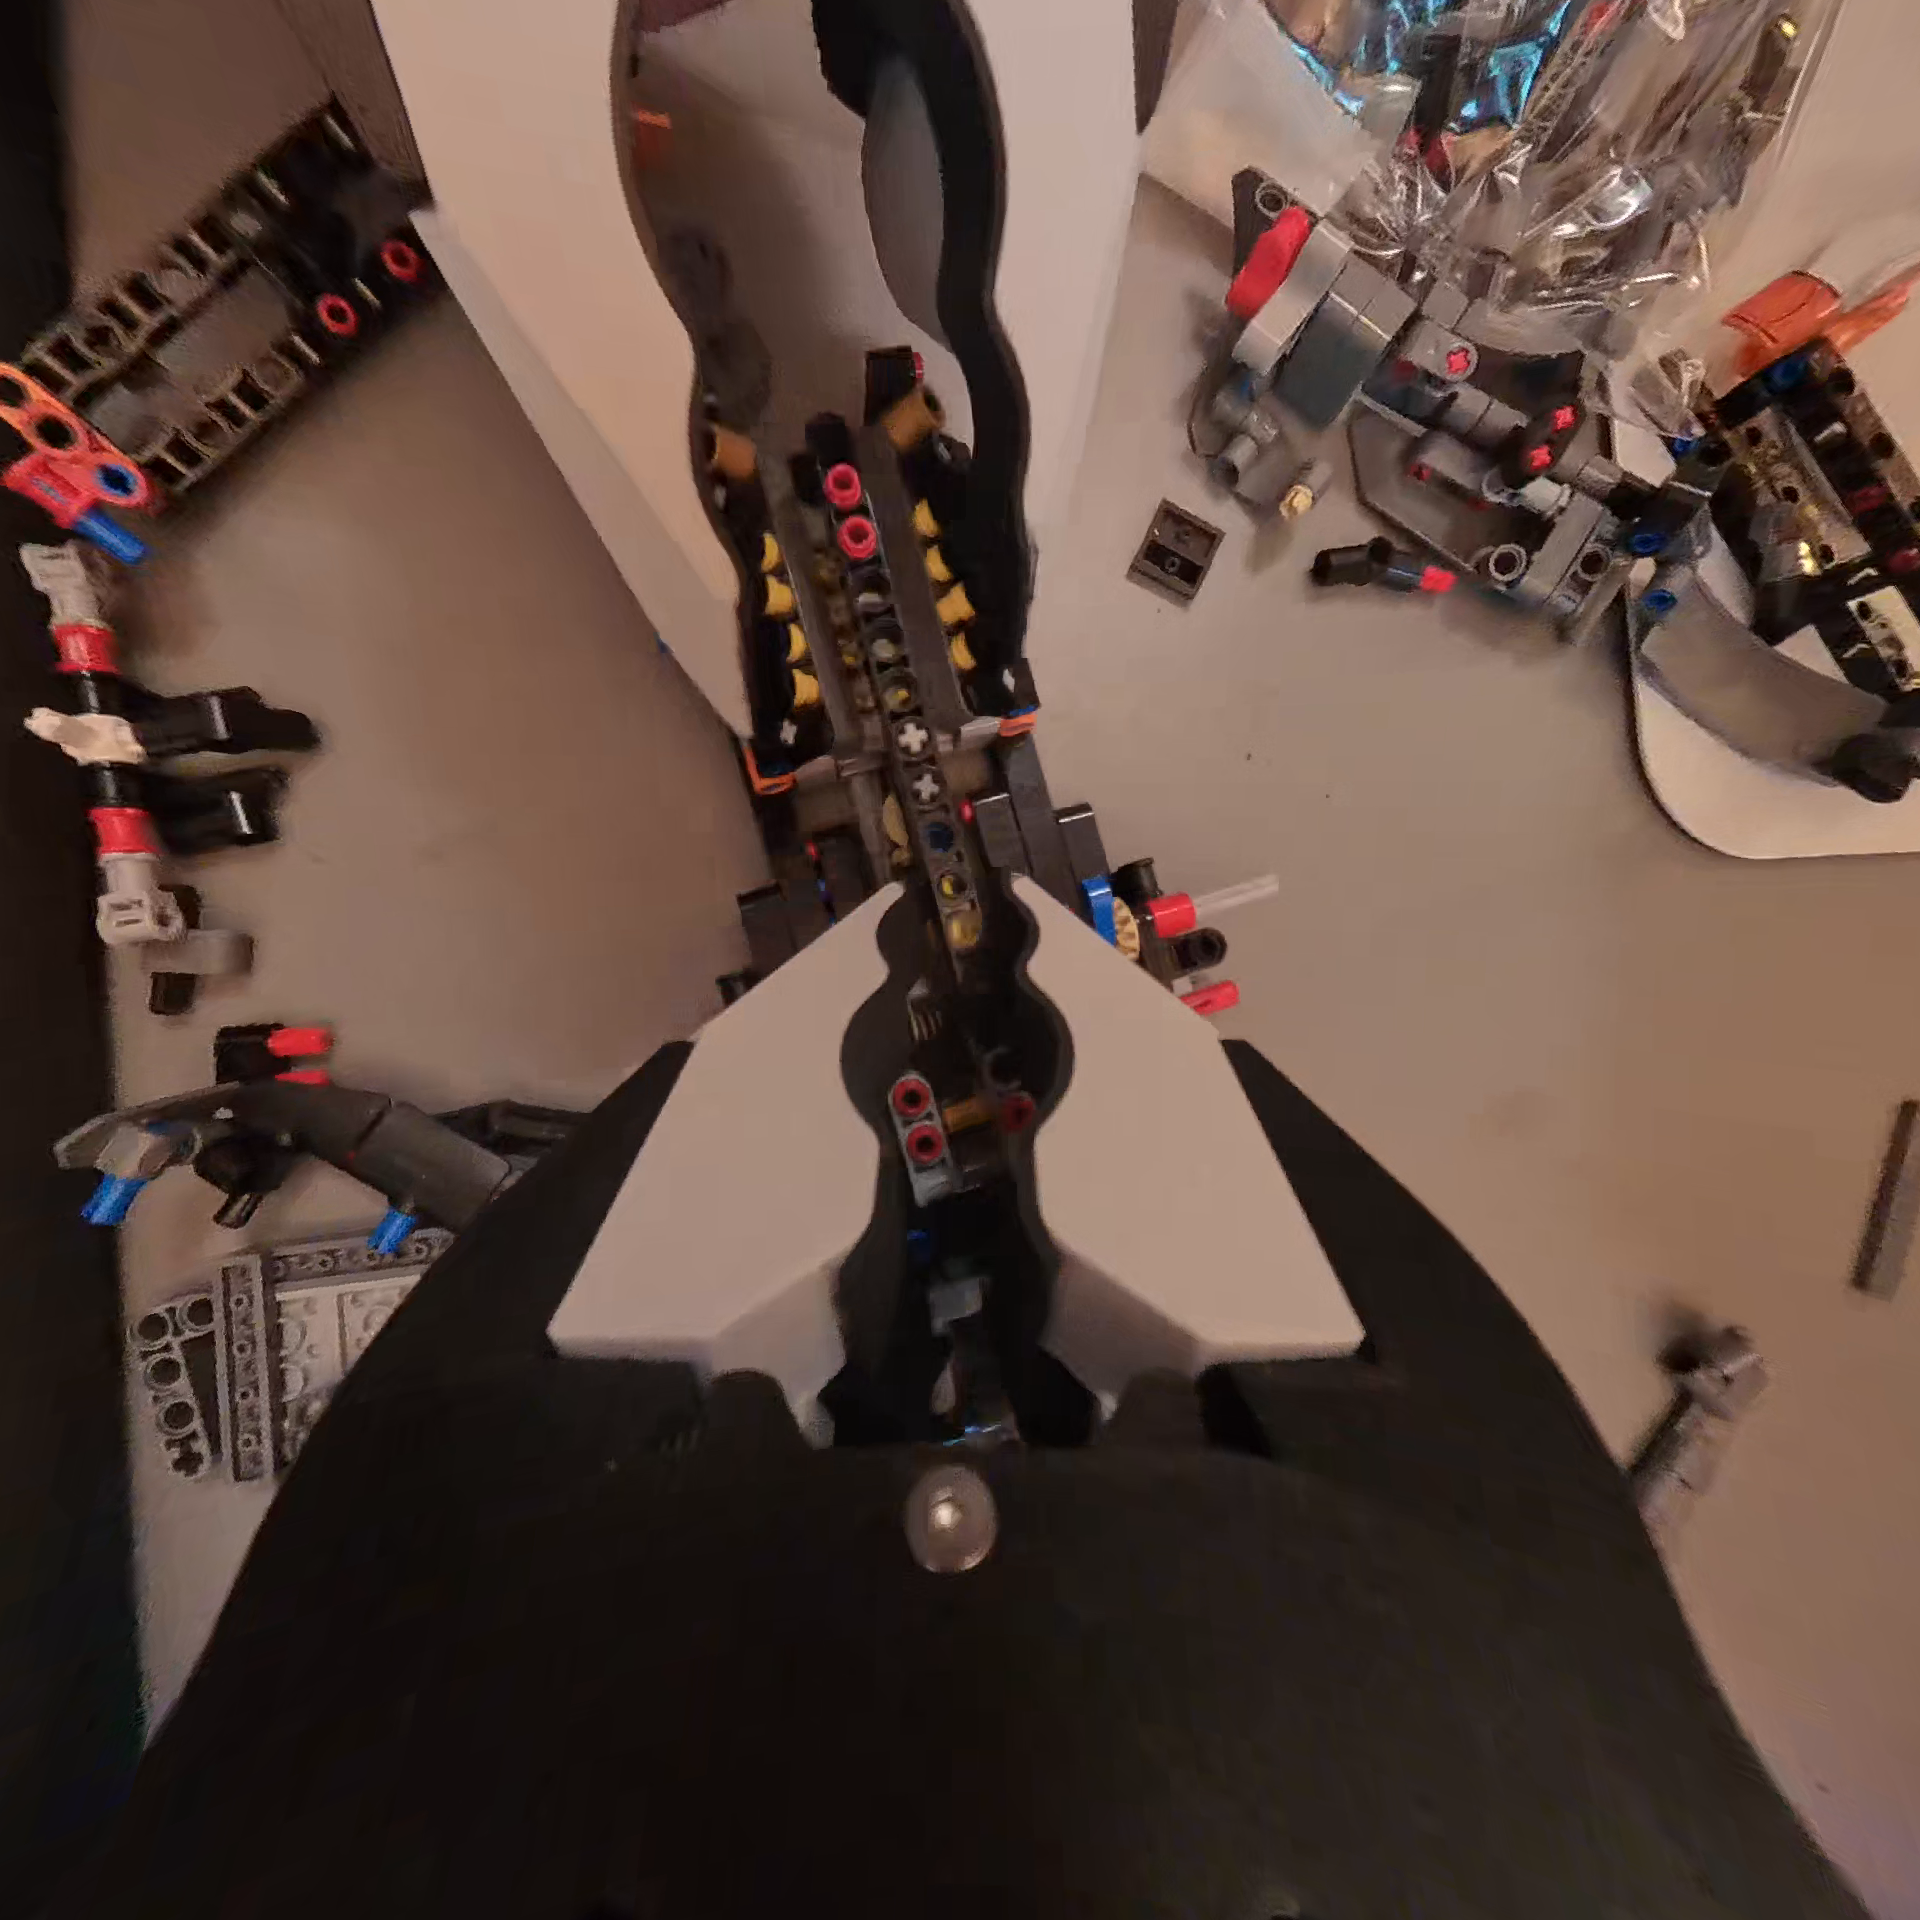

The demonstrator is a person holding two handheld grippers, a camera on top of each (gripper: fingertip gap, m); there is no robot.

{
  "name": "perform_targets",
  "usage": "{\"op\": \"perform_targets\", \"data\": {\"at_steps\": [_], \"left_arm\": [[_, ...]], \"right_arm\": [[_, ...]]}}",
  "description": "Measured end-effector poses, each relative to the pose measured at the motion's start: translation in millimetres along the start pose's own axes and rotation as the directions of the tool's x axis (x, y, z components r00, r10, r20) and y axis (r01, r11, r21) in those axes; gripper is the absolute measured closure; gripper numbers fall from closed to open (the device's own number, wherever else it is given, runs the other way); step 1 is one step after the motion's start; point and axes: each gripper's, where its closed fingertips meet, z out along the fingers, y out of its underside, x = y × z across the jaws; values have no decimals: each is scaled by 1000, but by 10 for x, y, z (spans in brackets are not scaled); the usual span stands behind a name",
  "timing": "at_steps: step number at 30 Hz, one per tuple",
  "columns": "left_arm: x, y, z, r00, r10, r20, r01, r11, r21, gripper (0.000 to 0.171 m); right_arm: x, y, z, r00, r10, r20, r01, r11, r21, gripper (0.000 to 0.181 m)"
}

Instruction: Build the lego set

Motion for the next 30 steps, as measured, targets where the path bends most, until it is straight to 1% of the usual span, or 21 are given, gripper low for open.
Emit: {"op": "perform_targets", "data": {"at_steps": [1,2,4,5,7,8,9,10,11,15,16,20,25,27,30], "left_arm": [[-15,-5,1,1000,20,16,-20,1000,-11,131],[-12,-43,-13,998,48,27,-48,999,2,129],[-24,-104,-31,996,68,52,-69,998,11,135],[-16,-113,-15,994,90,60,-90,996,-1,138],[-24,-143,8,975,186,123,-180,982,-58,143],[-25,-157,31,962,234,145,-223,971,-86,149],[-21,-104,80,959,250,133,-232,963,-135,154],[-15,6,135,965,241,104,-216,955,-205,158],[2,58,186,967,243,81,-218,947,-234,162],[22,63,233,966,253,57,-230,937,-264,166],[25,61,235,965,255,53,-234,937,-259,166],[53,33,240,983,185,9,-181,967,-179,167],[55,-7,239,993,113,-20,-114,990,-86,168],[59,-30,235,996,84,-31,-85,995,-53,168],[58,-38,237,998,60,-30,-61,998,-32,169]], "right_arm": [[5,-12,-10,999,29,17,-29,999,23,172],[8,-18,-30,998,52,34,-54,998,40,173],[-8,-24,-33,999,37,35,-38,998,45,173],[-17,-23,-15,1000,16,23,-17,999,30,172],[-50,-42,11,1000,-17,15,17,1000,5,172],[-69,-60,22,999,-29,17,29,1000,6,172],[-81,-72,28,999,-37,18,36,999,6,172],[-84,-72,28,999,-42,16,42,999,3,172],[-87,-75,22,999,-43,17,43,999,5,172],[-80,-70,20,999,-27,29,26,999,24,172],[-82,-69,16,999,-19,38,18,999,32,172],[-85,-75,-2,998,-2,62,-2,998,69,171],[-53,-73,-31,998,-15,64,7,991,132,167],[-68,-60,-37,998,-18,66,9,992,128,170],[-64,-48,-35,998,-25,54,18,993,118,169]]}}
